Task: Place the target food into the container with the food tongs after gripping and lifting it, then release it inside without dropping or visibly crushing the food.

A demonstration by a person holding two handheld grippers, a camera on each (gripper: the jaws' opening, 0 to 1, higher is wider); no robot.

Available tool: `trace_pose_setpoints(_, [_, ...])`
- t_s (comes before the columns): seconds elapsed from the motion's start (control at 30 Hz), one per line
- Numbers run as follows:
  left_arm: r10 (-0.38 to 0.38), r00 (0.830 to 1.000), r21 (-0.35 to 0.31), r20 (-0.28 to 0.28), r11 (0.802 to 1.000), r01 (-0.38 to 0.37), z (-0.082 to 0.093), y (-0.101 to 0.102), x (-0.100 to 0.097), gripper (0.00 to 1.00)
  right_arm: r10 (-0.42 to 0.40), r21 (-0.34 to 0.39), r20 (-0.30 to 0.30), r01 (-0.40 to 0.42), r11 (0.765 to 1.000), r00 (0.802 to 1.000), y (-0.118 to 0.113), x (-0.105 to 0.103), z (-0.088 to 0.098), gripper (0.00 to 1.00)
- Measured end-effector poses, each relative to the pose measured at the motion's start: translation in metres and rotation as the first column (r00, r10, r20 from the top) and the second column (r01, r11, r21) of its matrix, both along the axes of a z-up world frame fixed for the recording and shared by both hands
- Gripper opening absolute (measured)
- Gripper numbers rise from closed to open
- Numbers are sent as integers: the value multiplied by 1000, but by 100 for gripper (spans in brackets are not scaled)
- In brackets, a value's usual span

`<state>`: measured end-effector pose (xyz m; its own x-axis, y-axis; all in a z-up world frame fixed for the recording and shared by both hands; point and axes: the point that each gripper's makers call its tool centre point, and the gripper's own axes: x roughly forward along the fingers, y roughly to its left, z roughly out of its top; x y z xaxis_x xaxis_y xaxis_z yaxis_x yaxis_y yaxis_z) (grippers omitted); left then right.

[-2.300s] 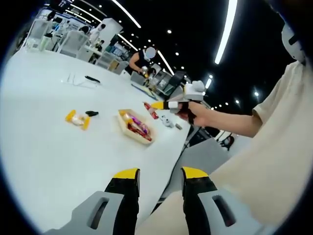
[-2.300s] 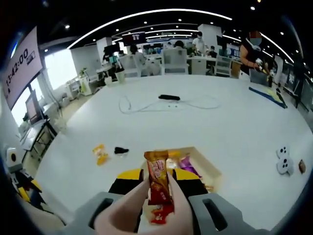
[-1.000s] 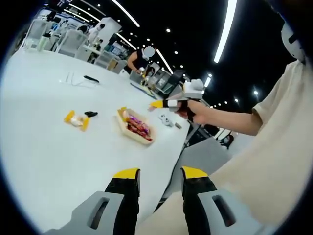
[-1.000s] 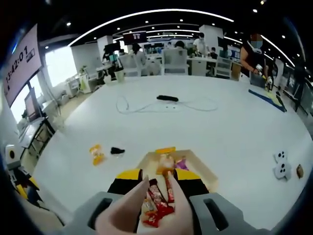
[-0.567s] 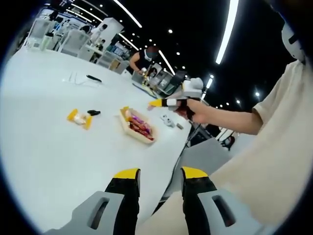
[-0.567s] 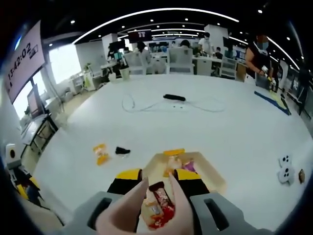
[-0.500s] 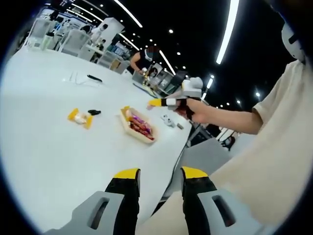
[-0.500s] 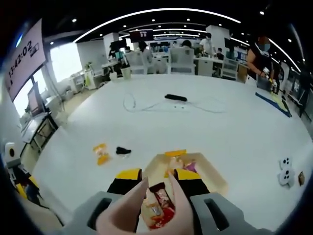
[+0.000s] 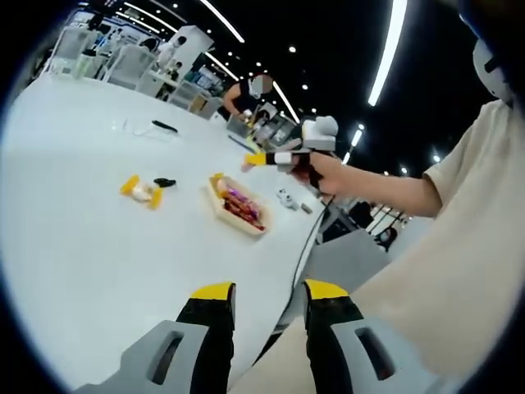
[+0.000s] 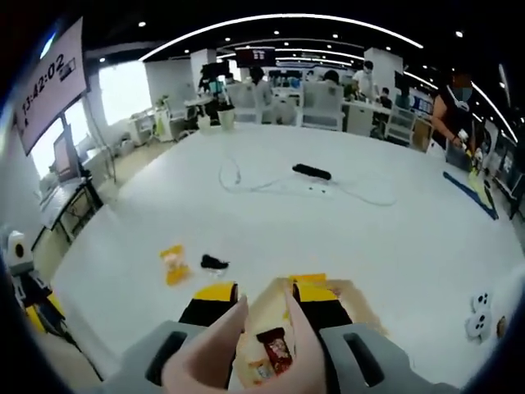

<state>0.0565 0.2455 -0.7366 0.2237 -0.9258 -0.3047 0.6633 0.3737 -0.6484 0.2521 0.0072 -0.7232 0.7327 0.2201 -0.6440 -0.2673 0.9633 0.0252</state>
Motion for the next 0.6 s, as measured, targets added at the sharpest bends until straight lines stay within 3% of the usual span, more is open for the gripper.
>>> trace_pose_setpoints(0.6, [19,1000,11,-12,1000,-18,-4,6,4,30,132,13,-23,-132,991,991,37,29,-5,27])
